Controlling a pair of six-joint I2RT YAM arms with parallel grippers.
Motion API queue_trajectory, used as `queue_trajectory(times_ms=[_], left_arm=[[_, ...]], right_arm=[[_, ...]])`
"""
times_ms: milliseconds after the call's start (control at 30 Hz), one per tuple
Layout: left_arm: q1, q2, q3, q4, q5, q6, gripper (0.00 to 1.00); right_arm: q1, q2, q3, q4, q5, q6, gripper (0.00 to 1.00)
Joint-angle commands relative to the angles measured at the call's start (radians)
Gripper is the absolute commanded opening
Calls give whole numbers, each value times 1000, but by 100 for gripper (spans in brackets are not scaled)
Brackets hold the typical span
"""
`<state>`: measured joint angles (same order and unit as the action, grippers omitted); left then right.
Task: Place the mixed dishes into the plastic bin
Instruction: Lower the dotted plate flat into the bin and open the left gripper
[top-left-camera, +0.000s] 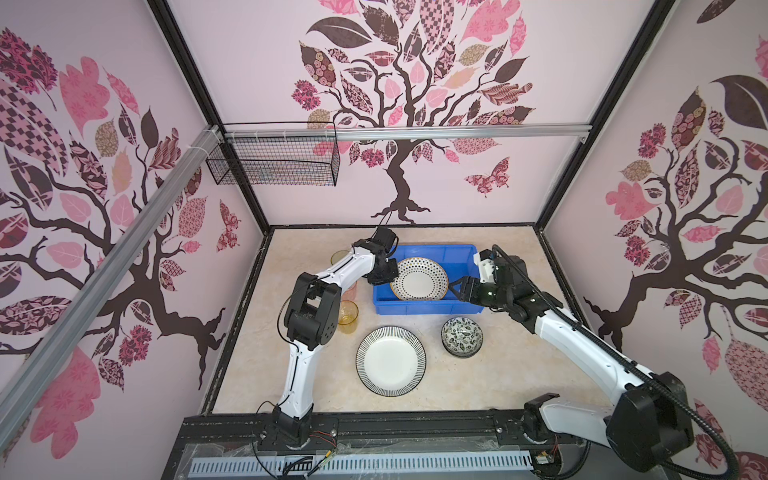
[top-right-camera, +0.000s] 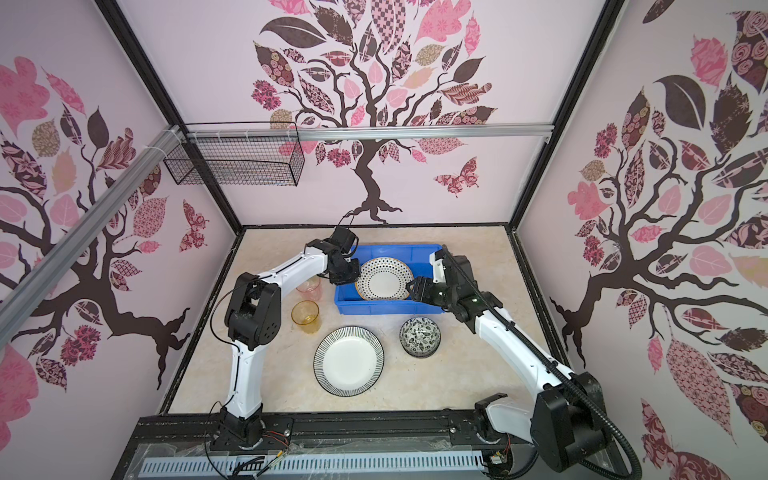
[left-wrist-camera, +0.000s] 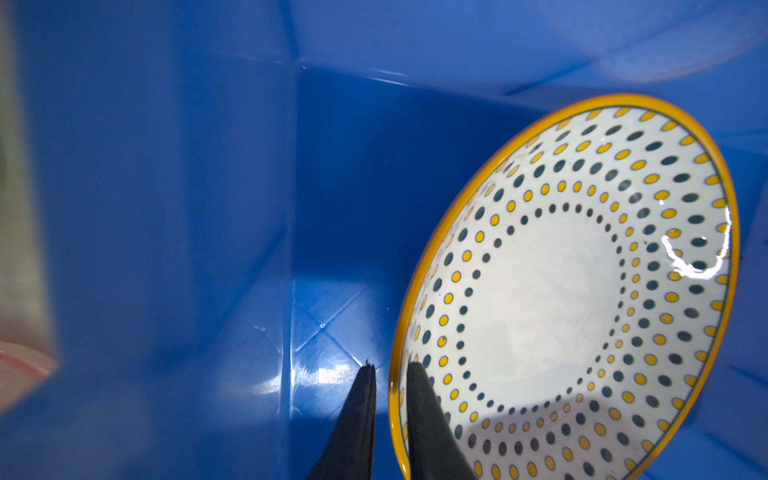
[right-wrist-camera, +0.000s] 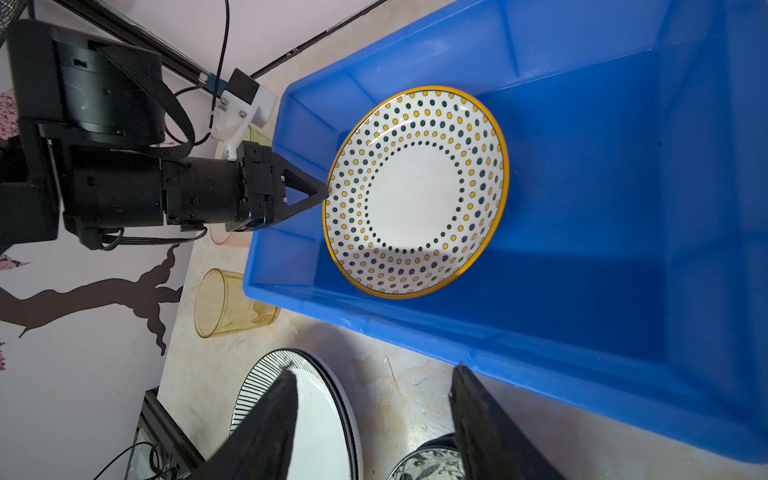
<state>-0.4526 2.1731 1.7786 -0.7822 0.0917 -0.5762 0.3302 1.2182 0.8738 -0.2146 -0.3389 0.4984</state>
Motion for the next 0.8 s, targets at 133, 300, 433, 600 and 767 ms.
queue_trajectory(times_ms=[133,300,433,600,767], left_arm=[[-8,47,-7,19,31,-1,19],[-8,19,-11,22,51,21,20],[-8,-15,-18,23,57,34,21],[-9,-56,-34,24,69,41,22],[-8,-103,-56,24,64,52,23]], right_arm=[[-7,-24,1,-1,-31,7,62],[-9,-14,7,-11,-61,-8,62],[-6,-8,8,-16,-79,-10,62],[-5,-6,8,-16,-107,-4,61],[5,-14,10,-19,-115,1,61]])
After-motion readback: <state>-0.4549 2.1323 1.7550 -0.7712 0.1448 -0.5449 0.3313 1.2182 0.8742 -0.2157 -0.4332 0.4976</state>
